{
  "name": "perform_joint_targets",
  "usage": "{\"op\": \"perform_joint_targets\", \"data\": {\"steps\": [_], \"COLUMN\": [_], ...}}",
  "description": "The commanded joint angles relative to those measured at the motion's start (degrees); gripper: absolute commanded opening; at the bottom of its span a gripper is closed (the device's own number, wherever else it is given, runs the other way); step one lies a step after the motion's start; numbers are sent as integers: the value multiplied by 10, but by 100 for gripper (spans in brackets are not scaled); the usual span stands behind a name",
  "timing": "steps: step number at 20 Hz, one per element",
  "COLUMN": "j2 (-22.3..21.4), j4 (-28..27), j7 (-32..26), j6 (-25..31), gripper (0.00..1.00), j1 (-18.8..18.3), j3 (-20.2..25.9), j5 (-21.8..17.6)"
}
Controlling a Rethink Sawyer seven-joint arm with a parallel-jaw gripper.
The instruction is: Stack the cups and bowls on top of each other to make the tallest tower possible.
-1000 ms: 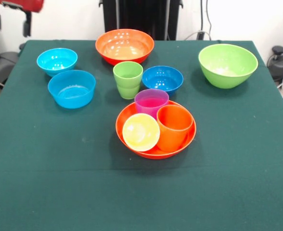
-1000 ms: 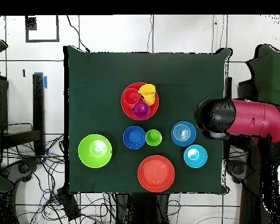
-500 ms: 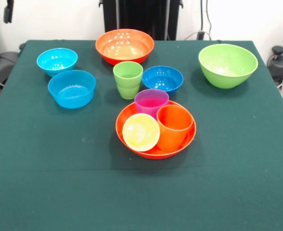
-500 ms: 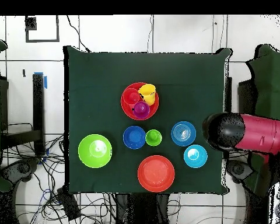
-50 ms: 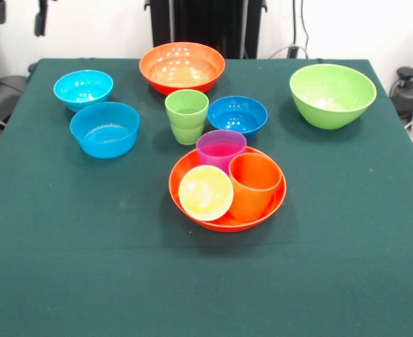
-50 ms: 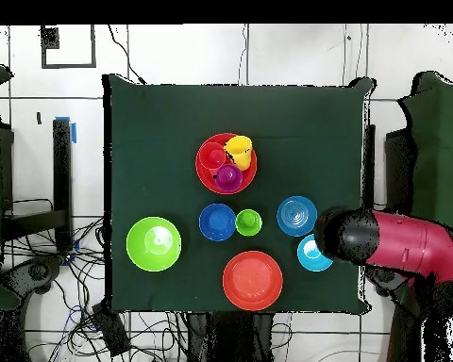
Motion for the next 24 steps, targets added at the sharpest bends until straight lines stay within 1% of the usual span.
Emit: {"op": "perform_joint_targets", "data": {"steps": [1, 7, 10, 18, 24], "j2": [5, 15, 23, 79, 120], "j4": [87, 104, 106, 106, 88], "j7": [100, 119, 116, 109, 94], "j6": [-48, -76, -88, -162, -189], "gripper": [100, 100, 100, 100, 100], "j1": [41, 55, 52, 32, 20], "j3": [0, -12, -11, 12, 24], "j5": [12, 20, 24, 24, 32]}}
